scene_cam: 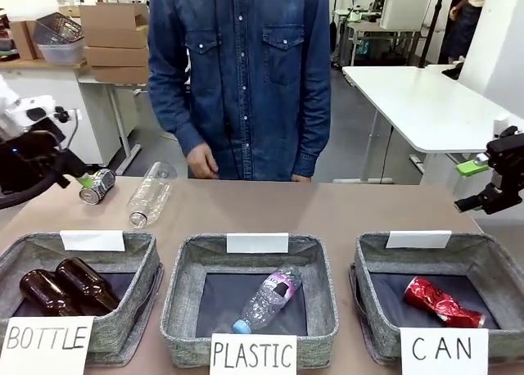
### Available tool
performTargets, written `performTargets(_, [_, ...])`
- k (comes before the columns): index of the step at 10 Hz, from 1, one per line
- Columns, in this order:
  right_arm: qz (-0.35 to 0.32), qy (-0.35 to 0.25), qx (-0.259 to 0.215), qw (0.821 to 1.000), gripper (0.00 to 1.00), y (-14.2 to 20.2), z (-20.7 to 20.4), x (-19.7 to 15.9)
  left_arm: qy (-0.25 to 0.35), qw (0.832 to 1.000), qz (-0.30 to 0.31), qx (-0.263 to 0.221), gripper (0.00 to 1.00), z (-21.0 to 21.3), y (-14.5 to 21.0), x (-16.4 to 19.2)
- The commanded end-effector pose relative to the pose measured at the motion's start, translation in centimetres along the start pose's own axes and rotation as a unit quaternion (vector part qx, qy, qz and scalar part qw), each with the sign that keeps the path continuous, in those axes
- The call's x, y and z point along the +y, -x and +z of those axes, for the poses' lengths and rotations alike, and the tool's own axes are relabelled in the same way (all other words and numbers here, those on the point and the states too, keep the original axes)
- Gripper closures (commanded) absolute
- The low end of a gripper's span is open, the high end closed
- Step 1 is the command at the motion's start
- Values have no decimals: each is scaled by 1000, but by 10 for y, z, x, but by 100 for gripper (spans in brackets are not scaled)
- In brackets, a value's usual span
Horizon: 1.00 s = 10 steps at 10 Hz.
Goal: Sort the can waste into the basket.
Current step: Pick up the can waste from the table and place it in the right Fabric basket.
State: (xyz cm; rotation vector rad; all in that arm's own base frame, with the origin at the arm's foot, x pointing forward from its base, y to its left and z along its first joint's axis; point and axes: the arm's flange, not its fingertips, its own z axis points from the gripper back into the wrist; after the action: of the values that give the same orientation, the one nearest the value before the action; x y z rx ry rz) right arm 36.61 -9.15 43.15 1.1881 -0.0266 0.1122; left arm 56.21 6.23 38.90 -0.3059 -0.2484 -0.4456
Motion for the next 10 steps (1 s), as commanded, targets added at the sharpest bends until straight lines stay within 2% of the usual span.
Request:
performTargets(1, [5,4,-5,1000,0,0,-1,1,-40,999,-2,3,0,0,-23,19])
performTargets(2, [5,4,-5,1000,0,0,-1,1,-5,1000,-4,26,0,2,-21,25])
performTargets(3, [5,4,-5,1000,0,0,-1,1,88,996,-3,9,0,28,-6,37])
performTargets(4, [5,4,-5,1000,0,0,-1,1,138,990,4,-18,0,57,14,55])
performTargets(5, [5,4,-5,1000,0,0,-1,1,156,986,36,-55,0,84,35,79])
performTargets(7, [5,4,-5,1000,0,0,-1,1,242,962,72,-106,0,130,91,128])
performTargets(8, [5,4,-5,1000,0,0,-1,1,284,949,69,-117,0,143,115,144])
performTargets(10, [5,4,-5,1000,0,0,-1,1,310,938,64,-144,0,150,139,152])
